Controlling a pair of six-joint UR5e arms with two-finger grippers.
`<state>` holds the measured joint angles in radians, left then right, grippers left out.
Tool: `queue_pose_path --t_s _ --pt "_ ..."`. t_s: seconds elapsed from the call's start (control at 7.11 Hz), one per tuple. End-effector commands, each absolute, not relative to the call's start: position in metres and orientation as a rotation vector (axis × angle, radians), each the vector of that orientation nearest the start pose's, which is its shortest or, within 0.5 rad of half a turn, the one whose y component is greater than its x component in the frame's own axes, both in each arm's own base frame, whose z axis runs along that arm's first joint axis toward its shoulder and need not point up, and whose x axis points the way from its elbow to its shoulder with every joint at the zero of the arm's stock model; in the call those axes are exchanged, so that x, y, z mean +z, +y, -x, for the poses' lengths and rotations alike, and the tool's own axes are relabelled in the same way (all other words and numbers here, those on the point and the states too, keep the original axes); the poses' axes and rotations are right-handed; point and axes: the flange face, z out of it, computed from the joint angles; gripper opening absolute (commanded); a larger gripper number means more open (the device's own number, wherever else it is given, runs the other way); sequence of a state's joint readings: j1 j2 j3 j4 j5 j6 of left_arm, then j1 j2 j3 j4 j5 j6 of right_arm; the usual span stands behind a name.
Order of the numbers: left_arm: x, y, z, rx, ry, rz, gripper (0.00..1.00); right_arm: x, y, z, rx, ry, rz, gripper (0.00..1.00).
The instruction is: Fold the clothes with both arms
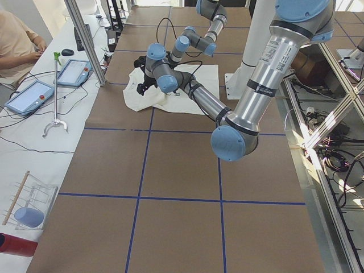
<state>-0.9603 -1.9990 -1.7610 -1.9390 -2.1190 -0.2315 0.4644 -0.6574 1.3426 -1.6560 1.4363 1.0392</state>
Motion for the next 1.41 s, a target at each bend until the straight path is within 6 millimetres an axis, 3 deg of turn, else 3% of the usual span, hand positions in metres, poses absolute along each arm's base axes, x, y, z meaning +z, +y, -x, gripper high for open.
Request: queue_pose_path --t_s 0.0,0.7,0.84,0.98,1.27 --pt "0.285 -0.556 -0.290 0.606 0.865 -0.681 1.00 0.211 -0.484 0.649 -0.031 -0.463 -0.415 0.59" --pt "0.286 -0.556 -0.291 0.600 0.867 -0.673 1.00 0.226 -0.481 0.650 -0.100 -0.425 -0.424 0.48" --pt "0.285 -0.556 -0.291 0.595 0.869 -0.672 1.00 0.223 -0.480 0.650 -0.105 -0.426 -0.427 0.34" --pt "0.286 -0.556 -0.292 0.596 0.869 -0.670 1.00 0.220 -0.481 0.649 -0.120 -0.427 -0.432 0.01" --pt "0.287 -0.556 -0.292 0.596 0.869 -0.669 1.00 0.216 -0.493 0.636 -0.116 -0.430 -0.442 0.00"
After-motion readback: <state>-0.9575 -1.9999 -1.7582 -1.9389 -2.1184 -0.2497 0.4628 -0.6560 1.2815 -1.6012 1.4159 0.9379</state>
